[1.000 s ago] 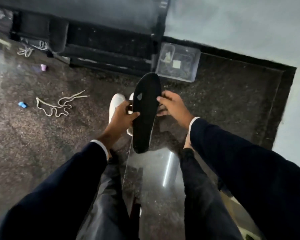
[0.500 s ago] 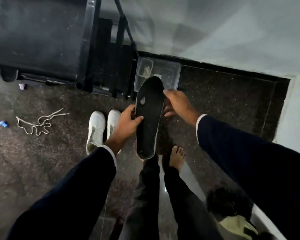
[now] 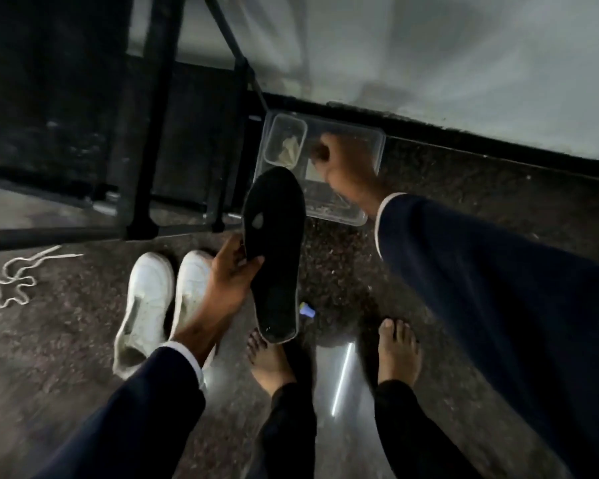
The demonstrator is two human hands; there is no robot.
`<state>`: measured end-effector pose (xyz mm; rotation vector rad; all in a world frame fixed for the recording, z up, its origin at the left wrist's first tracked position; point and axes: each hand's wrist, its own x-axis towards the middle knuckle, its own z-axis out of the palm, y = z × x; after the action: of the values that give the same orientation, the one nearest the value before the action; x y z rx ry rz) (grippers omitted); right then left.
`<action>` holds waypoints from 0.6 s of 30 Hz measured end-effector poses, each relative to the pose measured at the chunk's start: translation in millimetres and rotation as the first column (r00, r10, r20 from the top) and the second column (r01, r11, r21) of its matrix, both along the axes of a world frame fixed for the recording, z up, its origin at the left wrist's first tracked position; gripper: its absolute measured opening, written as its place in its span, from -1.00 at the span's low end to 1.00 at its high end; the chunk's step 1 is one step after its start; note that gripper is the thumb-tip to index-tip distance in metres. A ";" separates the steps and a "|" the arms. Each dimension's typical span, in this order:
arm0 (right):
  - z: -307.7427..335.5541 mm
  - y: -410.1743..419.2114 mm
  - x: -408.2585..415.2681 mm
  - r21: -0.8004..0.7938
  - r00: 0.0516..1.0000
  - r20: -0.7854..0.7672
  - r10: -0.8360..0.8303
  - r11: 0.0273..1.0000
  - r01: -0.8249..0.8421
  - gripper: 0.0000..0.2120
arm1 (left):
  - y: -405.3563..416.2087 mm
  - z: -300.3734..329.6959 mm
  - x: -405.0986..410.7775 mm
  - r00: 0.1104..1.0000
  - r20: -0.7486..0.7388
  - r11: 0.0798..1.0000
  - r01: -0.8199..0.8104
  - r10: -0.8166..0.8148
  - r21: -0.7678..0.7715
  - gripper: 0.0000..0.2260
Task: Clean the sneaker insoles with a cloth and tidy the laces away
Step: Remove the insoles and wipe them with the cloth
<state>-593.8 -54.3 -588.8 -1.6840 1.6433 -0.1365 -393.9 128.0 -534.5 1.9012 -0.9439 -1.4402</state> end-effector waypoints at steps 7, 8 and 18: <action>-70.0 -25.2 37.3 -0.184 0.940 -0.238 0.246 0.938 -0.293 -0.65 | 14.4 -68.9 -16.8 0.991 -0.042 0.991 -0.127 0.126 -0.038 -0.81; -72.5 -26.8 41.6 -0.219 0.928 -0.287 0.236 0.928 -0.303 -0.64 | 16.6 -71.3 -17.8 0.990 -0.048 0.990 -0.135 0.134 -0.033 -0.79; -98.4 -42.2 70.5 -0.242 0.884 -0.456 0.100 0.943 -0.231 -0.70 | -0.6 -92.6 -12.1 0.995 -0.043 0.994 -0.090 0.087 -0.062 -0.73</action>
<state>-523.3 -96.5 -687.2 -2.1985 1.8575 0.1041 -406.0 127.5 -627.1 1.8375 -0.8653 -1.3761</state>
